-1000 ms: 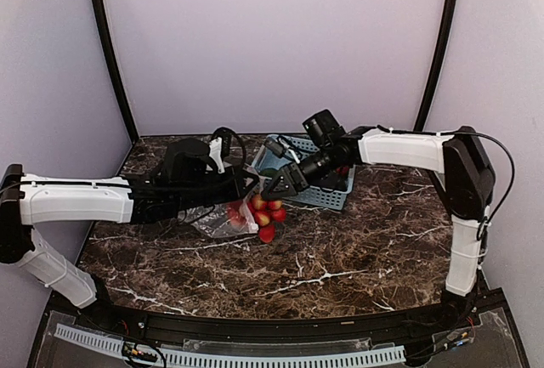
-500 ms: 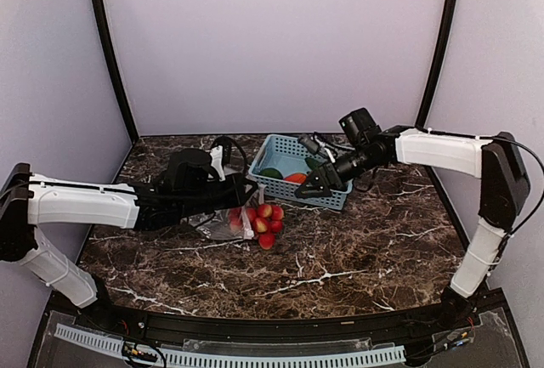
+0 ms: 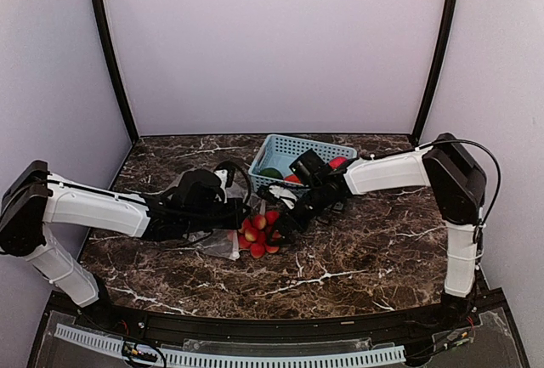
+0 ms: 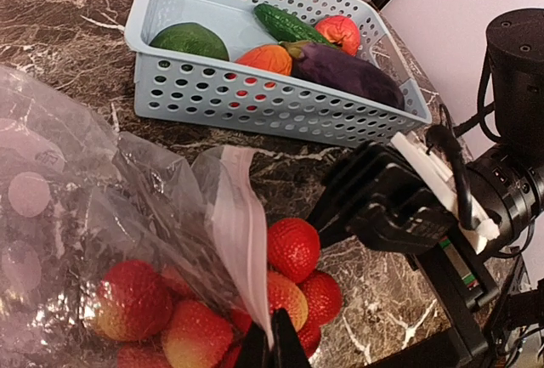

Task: Place the food in the zip-top bag and seal the zipper
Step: Adjust the fake fruit in the zipper food storage bag.

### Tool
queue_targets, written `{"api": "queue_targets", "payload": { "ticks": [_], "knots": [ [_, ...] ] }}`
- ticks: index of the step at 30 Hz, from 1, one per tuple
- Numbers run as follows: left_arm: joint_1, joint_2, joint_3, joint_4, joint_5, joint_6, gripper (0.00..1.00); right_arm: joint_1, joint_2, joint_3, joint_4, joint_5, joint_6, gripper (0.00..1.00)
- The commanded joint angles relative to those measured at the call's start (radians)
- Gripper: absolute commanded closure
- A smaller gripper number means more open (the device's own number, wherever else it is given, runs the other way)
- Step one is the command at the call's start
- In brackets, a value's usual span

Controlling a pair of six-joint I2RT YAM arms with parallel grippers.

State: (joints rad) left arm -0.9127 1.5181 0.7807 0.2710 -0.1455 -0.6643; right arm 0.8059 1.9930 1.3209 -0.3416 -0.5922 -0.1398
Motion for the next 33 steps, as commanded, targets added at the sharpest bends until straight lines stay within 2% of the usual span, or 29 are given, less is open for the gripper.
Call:
{"api": "queue_targets", "payload": {
  "ticks": [1,5,7,11,16,17,19,25,33],
  "knots": [
    [0.002,-0.005,-0.031,-0.010,-0.022,0.029,0.99,0.027,0.052,0.061,0.009,0.195,0.008,0.01],
    [0.002,0.021,-0.036,0.016,-0.002,0.027,0.99,0.043,0.082,0.057,0.029,0.233,0.031,0.01],
    [0.002,0.030,-0.033,0.028,0.008,0.024,0.99,0.042,0.105,0.067,0.045,0.199,0.043,0.07],
    [0.001,0.033,-0.033,0.045,0.012,0.003,0.99,0.042,0.132,0.099,0.050,0.068,0.063,0.30],
    [0.002,0.011,-0.049,0.064,0.006,-0.035,0.99,0.041,0.092,0.103,0.046,-0.091,0.087,0.68],
    [0.002,0.007,-0.052,0.068,0.001,-0.037,0.99,0.040,0.081,0.104,0.046,-0.114,0.096,0.72],
    [0.002,0.000,-0.053,0.073,-0.005,-0.043,0.99,0.035,0.058,0.103,0.045,-0.141,0.122,0.76],
    [0.001,-0.014,-0.040,0.080,0.001,-0.049,0.99,0.032,0.006,0.105,0.076,-0.246,0.172,0.77],
    [0.000,-0.116,-0.001,0.137,0.044,-0.072,0.99,0.008,0.119,0.188,0.188,-0.287,0.322,0.78]
  ]
}}
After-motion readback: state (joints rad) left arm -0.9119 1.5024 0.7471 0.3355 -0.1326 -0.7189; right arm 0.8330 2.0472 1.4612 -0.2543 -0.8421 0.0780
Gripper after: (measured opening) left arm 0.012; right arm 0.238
